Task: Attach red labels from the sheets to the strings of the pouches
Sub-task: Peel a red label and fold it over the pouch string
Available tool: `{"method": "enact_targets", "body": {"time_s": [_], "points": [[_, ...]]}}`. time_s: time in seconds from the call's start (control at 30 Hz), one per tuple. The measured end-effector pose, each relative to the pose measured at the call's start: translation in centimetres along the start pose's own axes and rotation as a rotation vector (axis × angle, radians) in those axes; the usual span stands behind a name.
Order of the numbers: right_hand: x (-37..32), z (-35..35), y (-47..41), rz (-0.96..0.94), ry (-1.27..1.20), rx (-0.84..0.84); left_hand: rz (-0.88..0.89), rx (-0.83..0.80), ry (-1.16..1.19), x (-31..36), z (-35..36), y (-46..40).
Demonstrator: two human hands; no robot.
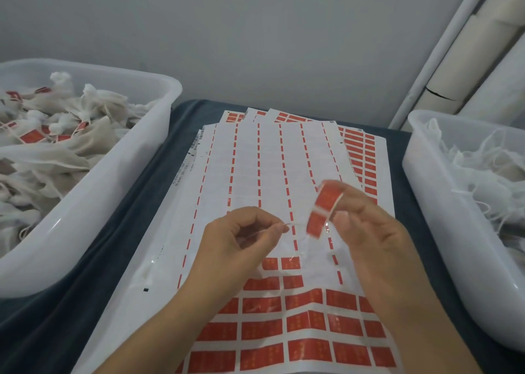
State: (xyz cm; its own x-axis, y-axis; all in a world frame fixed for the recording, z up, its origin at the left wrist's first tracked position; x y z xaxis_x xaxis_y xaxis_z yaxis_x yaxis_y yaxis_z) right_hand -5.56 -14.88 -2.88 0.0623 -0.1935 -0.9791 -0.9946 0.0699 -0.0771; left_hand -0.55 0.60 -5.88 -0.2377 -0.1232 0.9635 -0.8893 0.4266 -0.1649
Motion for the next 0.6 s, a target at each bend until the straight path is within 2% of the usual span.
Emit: {"method": "enact_targets", "body": {"time_s": [0.07, 0.1, 0.23, 0.6], "points": [[0.0, 0.8, 0.1, 0.005, -0.003, -0.135, 0.011, -0.026, -0.026, 0.2, 0.1, 0.0], [0.3, 1.1, 0.2, 0.016, 0.010, -0.151, 0.014, -0.033, -0.045, 0.3, 0.1, 0.0], [1.4, 1.0, 0.0, 0.069, 0.039, -0.102, 0.033, -0.046, -0.085, 0.5, 0.2, 0.1], [1.7, 0.8, -0.3, -0.024, 0.113, -0.048, 0.014, -0.082, -0.090, 0.5, 0.3, 0.2]]}}
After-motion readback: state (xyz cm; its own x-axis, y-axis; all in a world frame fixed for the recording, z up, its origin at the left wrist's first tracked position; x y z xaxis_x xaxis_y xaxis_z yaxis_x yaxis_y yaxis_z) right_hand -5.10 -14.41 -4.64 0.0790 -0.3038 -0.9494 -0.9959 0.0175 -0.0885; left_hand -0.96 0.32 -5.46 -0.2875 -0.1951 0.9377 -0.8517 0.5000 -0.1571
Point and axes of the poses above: each hand's wrist, its own y-axis away from the middle knuckle, its own z-axis out of the palm, x = y × z, the point moved 2 cm from there along -y, towards the middle knuckle, and after that the axes turned 8 degrees about -x, right-handed, at the moved point
